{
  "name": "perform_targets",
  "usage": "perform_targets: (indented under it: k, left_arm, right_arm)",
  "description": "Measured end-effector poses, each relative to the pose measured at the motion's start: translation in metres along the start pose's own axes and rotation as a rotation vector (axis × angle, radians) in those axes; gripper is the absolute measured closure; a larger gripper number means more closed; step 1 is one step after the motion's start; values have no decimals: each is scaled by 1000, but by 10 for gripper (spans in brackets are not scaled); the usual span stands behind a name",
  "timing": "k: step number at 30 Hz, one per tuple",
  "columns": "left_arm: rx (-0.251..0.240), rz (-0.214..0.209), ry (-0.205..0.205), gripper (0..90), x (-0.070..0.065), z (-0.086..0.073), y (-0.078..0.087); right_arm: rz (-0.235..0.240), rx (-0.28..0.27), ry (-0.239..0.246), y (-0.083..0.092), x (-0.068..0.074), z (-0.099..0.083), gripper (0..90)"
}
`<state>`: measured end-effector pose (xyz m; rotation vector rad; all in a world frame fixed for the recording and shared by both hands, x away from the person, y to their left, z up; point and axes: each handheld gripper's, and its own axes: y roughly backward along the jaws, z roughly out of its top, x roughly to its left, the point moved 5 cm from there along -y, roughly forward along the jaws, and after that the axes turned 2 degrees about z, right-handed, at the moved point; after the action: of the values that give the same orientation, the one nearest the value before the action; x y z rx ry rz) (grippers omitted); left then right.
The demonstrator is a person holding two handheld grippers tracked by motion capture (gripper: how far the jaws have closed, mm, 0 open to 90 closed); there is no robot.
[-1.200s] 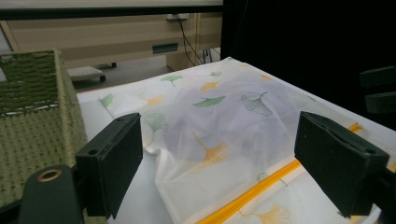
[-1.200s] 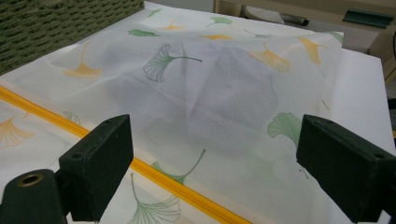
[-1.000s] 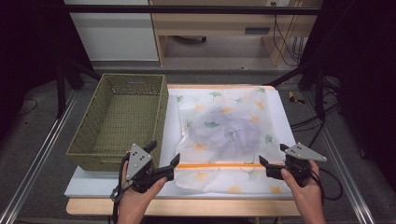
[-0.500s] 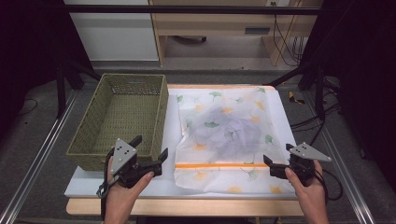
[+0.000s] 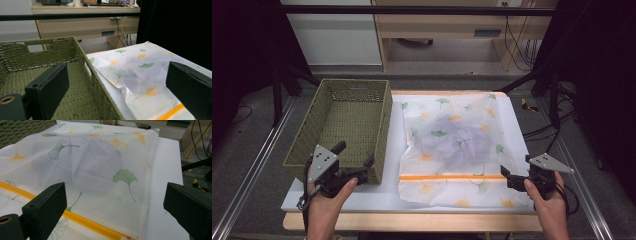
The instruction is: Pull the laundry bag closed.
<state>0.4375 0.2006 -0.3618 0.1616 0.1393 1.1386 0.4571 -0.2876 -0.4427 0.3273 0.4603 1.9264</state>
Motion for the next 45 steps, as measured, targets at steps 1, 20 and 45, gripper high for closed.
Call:
perform_targets:
  k: [1,20,45]
  left_arm:
    - [1,5,-2,42,3,0,1]
    - [4,68,35,38,44,-8,10]
    - [28,163,0,41,68,-22,12]
  right_arm:
    - [-3,0,-3,0,-1,0,54]
    - [-44,31,-9,3,-19,-11,76]
    - [-79,150,-8,-5,-35,-45,95]
